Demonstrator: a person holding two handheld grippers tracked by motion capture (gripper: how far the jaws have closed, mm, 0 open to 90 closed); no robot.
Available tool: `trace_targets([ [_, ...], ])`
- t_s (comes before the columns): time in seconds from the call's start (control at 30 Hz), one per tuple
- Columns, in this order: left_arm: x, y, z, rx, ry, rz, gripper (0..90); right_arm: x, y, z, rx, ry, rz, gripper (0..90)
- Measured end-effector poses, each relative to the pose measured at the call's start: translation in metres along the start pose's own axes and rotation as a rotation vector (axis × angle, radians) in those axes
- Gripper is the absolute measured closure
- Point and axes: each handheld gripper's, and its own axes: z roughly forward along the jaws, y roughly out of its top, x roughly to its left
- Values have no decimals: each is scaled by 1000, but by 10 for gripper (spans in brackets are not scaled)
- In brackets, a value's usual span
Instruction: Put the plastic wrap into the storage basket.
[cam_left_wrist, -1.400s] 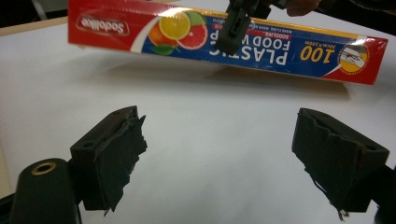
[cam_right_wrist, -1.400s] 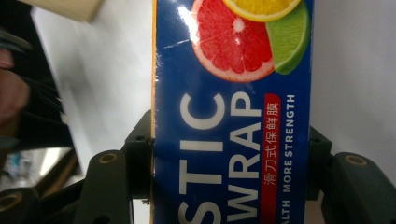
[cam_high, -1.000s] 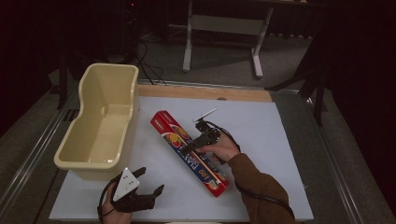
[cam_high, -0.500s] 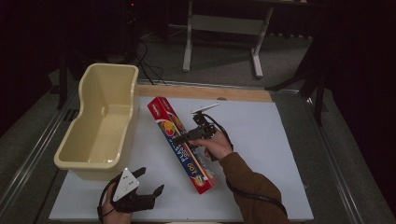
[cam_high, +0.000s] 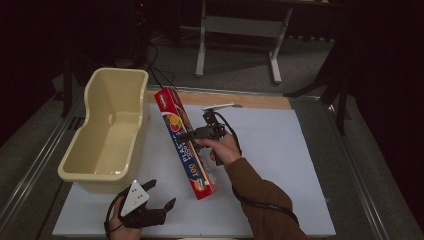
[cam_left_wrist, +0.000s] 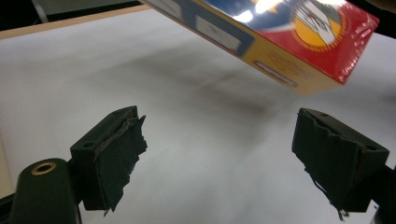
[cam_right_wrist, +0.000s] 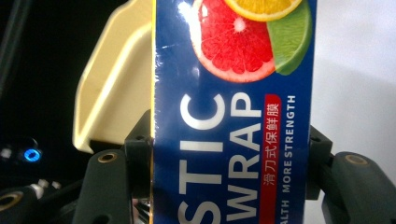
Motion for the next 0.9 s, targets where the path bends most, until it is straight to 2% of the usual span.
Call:
trace_targets([
  [0.13,-1,0,0,0,1,3,159,4,8,1,-45,24,22,400],
  [0.3,-1,-1,-2,1,0,2,159,6,17,3,-95,60,71,400],
  [0.4,-1,-2,-4,-3,6,-3,159,8,23,5,-108,46,75,400],
  [0.9,-1,-4,-7,-4,5,-5,159,20,44,7,-183,59,106,399],
])
